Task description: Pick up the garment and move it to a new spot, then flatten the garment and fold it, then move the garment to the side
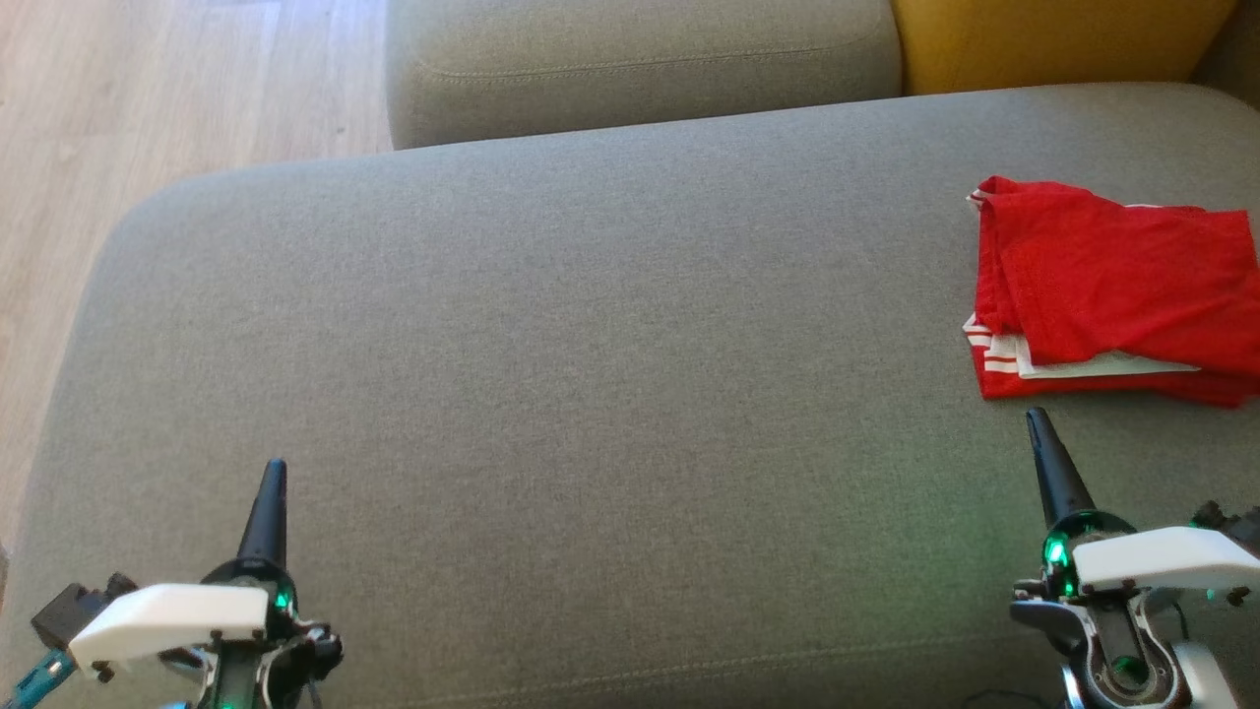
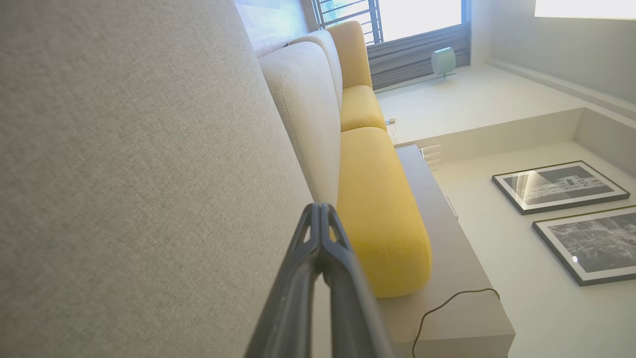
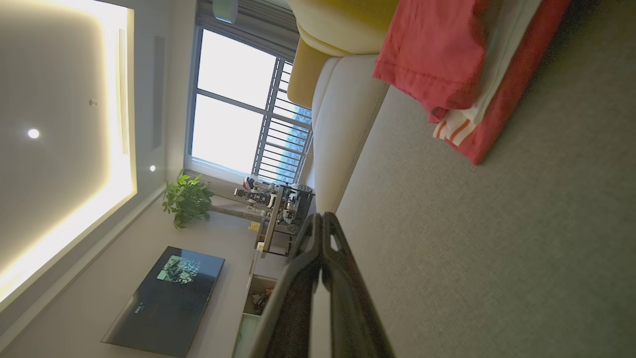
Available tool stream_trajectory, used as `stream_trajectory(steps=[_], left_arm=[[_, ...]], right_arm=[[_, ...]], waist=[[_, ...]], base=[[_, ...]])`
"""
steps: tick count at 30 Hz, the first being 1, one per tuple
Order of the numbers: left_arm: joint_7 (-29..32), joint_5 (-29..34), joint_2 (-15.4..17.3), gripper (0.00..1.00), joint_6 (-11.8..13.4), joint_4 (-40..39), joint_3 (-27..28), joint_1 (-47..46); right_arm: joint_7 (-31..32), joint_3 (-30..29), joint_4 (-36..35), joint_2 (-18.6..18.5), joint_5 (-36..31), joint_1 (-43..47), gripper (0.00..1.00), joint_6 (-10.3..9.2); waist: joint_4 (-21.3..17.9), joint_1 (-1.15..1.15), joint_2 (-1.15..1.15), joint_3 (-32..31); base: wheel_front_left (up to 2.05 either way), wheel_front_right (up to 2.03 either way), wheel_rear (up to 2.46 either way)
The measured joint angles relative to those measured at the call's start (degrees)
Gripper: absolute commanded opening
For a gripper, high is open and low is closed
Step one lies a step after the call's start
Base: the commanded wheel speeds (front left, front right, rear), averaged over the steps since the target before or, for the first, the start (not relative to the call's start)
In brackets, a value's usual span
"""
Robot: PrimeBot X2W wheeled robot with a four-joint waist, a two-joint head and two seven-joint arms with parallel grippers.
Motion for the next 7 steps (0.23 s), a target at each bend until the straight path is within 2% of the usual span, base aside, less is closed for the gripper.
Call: stream_trajectory(steps=[7], left_arm=[[1.07, -4.22, 0.00, 0.00, -0.24, 0.63, 0.49, -0.98]], right_arm=[[1.08, -0.49, -0.51, 0.01, 4.80, 0.01, 0.00, 0.00]], waist=[[0.25, 0.00, 0.00, 0.10]], base=[[0.00, 0.00, 0.00]])
